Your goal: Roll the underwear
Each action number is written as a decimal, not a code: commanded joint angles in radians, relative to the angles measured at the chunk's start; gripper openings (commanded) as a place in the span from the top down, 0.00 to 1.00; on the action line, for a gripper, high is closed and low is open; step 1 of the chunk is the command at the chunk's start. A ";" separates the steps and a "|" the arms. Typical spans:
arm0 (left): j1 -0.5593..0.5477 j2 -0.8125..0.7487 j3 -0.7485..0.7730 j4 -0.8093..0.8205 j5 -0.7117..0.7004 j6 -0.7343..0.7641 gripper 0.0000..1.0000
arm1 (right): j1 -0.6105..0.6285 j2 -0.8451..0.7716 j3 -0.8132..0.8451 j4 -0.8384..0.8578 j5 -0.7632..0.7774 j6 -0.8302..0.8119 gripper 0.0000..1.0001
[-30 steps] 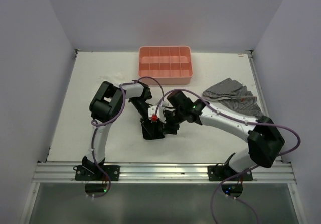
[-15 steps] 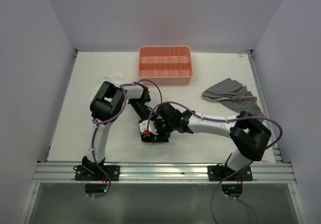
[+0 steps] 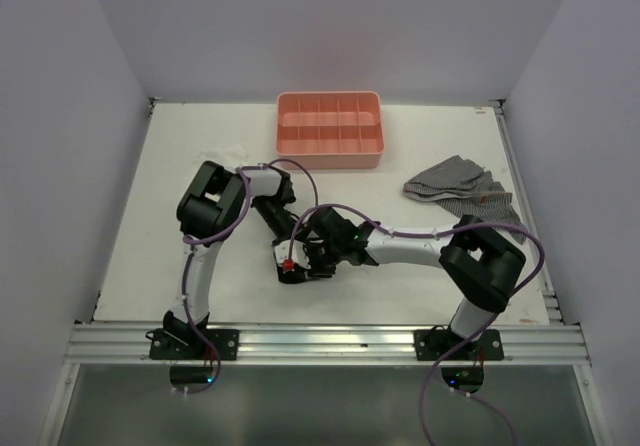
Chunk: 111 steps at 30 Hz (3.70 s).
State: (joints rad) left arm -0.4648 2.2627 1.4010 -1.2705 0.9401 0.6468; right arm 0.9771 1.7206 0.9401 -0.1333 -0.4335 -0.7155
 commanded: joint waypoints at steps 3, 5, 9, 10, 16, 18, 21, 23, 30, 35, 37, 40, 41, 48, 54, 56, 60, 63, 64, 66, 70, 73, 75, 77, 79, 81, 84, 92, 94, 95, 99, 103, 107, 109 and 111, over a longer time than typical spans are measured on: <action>0.012 0.017 -0.036 0.272 -0.271 0.063 0.75 | 0.003 0.051 -0.006 0.040 0.056 -0.016 0.84; 0.026 -0.023 -0.028 0.273 -0.247 0.063 0.71 | 0.003 0.086 0.021 -0.012 0.041 -0.021 0.95; 0.077 -0.150 -0.022 0.302 -0.215 0.054 0.58 | -0.014 0.091 0.043 -0.093 -0.078 -0.021 1.00; 0.110 -0.181 -0.026 0.339 -0.212 0.048 0.57 | -0.018 0.093 0.048 -0.103 -0.094 -0.001 1.00; 0.311 -0.438 -0.046 0.491 -0.190 -0.013 0.51 | -0.041 0.143 0.127 -0.229 -0.218 0.063 1.00; 0.356 -0.497 -0.066 0.514 -0.195 -0.012 0.50 | -0.057 0.180 0.181 -0.277 -0.284 0.105 1.00; 0.416 -0.649 -0.146 0.582 -0.222 0.028 0.48 | -0.098 0.255 0.262 -0.314 -0.367 0.207 1.00; 0.428 -0.782 -0.248 0.611 -0.245 0.074 0.47 | -0.129 0.295 0.326 -0.367 -0.404 0.276 1.00; 0.381 -1.104 -0.557 0.545 -0.267 0.357 0.43 | -0.193 0.462 0.465 -0.436 -0.476 0.436 1.00; 0.117 -1.278 -0.743 0.631 -0.395 0.358 0.43 | -0.221 0.559 0.513 -0.417 -0.537 0.559 1.00; -0.021 -1.286 -0.773 0.709 -0.452 0.317 0.43 | -0.227 0.563 0.506 -0.393 -0.537 0.574 1.00; -0.153 -1.235 -0.797 0.784 -0.521 0.272 0.43 | -0.236 0.586 0.503 -0.387 -0.554 0.587 1.00; -0.176 -1.218 -0.800 0.795 -0.541 0.266 0.42 | -0.241 0.594 0.503 -0.387 -0.556 0.587 1.00; -0.293 -1.103 -0.847 0.948 -0.649 0.215 0.39 | -0.247 0.609 0.505 -0.376 -0.562 0.568 1.00; -0.308 -0.987 -0.850 0.955 -0.689 0.208 0.67 | -0.247 0.587 0.493 -0.364 -0.551 0.559 0.97; -0.308 -0.936 -0.837 0.930 -0.672 0.206 0.79 | -0.250 0.567 0.491 -0.376 -0.544 0.536 0.81; -0.307 -0.815 -0.787 0.809 -0.612 0.220 0.89 | -0.297 0.525 0.526 -0.478 -0.518 0.450 0.60; -0.293 -0.758 -0.737 0.740 -0.552 0.232 0.96 | -0.353 0.498 0.583 -0.586 -0.492 0.381 0.41; -0.288 -0.746 -0.725 0.723 -0.528 0.232 0.98 | -0.371 0.487 0.610 -0.609 -0.485 0.369 0.40; -0.267 -0.704 -0.691 0.674 -0.498 0.232 0.99 | -0.428 0.449 0.624 -0.659 -0.470 0.335 0.37; -0.210 -0.615 -0.623 0.597 -0.419 0.229 1.00 | -0.537 0.354 0.623 -0.745 -0.448 0.266 0.37; -0.138 -0.516 -0.535 0.536 -0.364 0.211 1.00 | -0.618 0.213 0.536 -0.744 -0.444 0.232 0.41; -0.088 -0.435 -0.458 0.487 -0.336 0.206 0.98 | -0.638 0.078 0.473 -0.712 -0.424 0.196 0.44; -0.054 -0.379 -0.406 0.439 -0.302 0.201 0.95 | -0.640 -0.020 0.367 -0.636 -0.401 0.183 0.46; -0.040 -0.292 -0.327 0.407 -0.275 0.206 0.93 | -0.627 -0.137 0.272 -0.570 -0.374 0.211 0.48; -0.023 -0.220 -0.254 0.366 -0.261 0.206 0.92 | -0.572 -0.194 0.229 -0.504 -0.328 0.202 0.48; -0.003 -0.136 -0.177 0.320 -0.245 0.211 0.89 | -0.445 -0.282 0.152 -0.402 -0.219 0.160 0.47; 0.031 -0.034 -0.074 0.269 -0.248 0.229 0.87 | -0.161 -0.264 0.013 -0.071 -0.010 0.050 0.37; 0.032 -0.026 -0.071 0.269 -0.245 0.234 0.85 | -0.132 -0.236 -0.001 -0.019 0.015 0.005 0.36; 0.034 -0.026 -0.073 0.273 -0.245 0.234 0.85 | -0.114 -0.222 -0.003 0.018 0.015 -0.010 0.36; 0.034 -0.025 -0.085 0.280 -0.244 0.235 0.83 | -0.083 -0.130 -0.004 0.078 0.019 -0.048 0.35; 0.038 -0.026 -0.091 0.292 -0.242 0.234 0.83 | -0.075 -0.066 -0.020 0.109 0.010 -0.094 0.35; 0.043 -0.026 -0.096 0.299 -0.236 0.232 0.81 | -0.074 -0.016 -0.014 0.103 0.006 -0.130 0.40; 0.046 -0.029 -0.094 0.309 -0.231 0.225 0.79 | -0.074 0.002 -0.009 0.092 -0.007 -0.140 0.46; 0.051 -0.038 -0.097 0.313 -0.221 0.220 0.73 | -0.074 0.013 -0.006 0.074 -0.027 -0.148 0.67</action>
State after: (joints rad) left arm -0.4175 2.1319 1.3674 -1.0863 1.0004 0.8200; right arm 0.8978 1.7153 0.9283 -0.0643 -0.4370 -0.8268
